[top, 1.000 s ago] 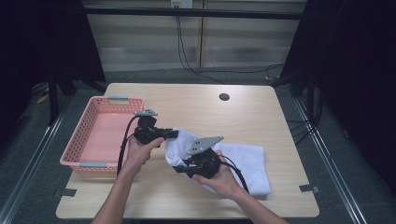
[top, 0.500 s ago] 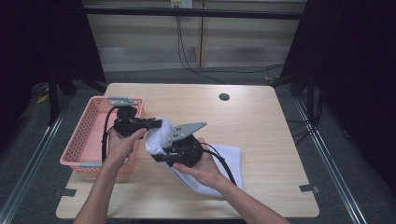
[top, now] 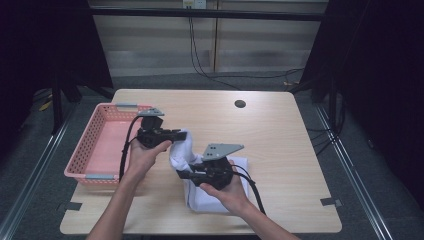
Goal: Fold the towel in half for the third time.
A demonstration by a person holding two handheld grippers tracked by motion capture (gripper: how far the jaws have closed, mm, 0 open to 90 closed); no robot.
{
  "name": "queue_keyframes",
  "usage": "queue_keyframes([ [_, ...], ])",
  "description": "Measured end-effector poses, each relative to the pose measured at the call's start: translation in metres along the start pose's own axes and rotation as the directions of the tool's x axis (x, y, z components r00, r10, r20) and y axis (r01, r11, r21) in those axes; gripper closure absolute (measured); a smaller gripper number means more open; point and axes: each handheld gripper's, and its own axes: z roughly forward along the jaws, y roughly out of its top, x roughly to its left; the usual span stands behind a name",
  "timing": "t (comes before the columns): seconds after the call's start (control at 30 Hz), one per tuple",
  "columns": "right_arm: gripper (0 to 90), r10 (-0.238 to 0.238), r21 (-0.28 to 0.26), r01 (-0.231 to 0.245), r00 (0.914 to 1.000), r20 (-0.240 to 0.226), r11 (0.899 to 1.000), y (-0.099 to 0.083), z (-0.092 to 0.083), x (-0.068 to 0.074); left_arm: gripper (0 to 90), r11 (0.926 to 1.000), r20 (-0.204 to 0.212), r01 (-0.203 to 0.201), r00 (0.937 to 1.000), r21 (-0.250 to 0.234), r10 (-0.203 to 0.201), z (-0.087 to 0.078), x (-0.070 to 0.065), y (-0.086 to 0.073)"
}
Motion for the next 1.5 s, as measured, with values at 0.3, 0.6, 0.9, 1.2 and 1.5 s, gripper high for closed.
queue_keyframes([
  [0.3, 77.8, 0.025, -0.021, -0.023, 0.9969, 0.075, 1.000, -0.023, -0.044, -0.004, 78.3, 0.9967, 0.073, -0.073, 0.9948, 0.035, 0.071, 0.048, -0.039, 0.016],
  [0.6, 77.1, 0.115, 0.052, -0.122, 0.9862, 0.119, 0.991, -0.073, -0.071, -0.027, 78.0, 0.9865, 0.081, -0.117, 0.9908, 0.115, 0.108, 0.098, -0.055, 0.003],
  [0.9, 63.8, 0.115, 0.157, -0.140, 0.9811, 0.155, 0.978, -0.104, -0.088, -0.041, 74.9, 0.9796, 0.095, -0.098, 0.9921, 0.176, 0.082, 0.142, -0.064, -0.013],
  [1.2, 33.4, 0.154, 0.136, -0.183, 0.9686, 0.195, 0.974, -0.108, -0.118, -0.053, 71.0, 0.9774, 0.129, -0.094, 0.9891, 0.189, 0.070, 0.163, -0.075, -0.007],
  [1.5, 27.6, 0.124, 0.140, -0.166, 0.9559, 0.266, 0.976, -0.094, -0.112, -0.073, 51.8, 0.9923, 0.085, -0.091, 0.9929, 0.085, 0.083, 0.133, -0.076, -0.003],
])
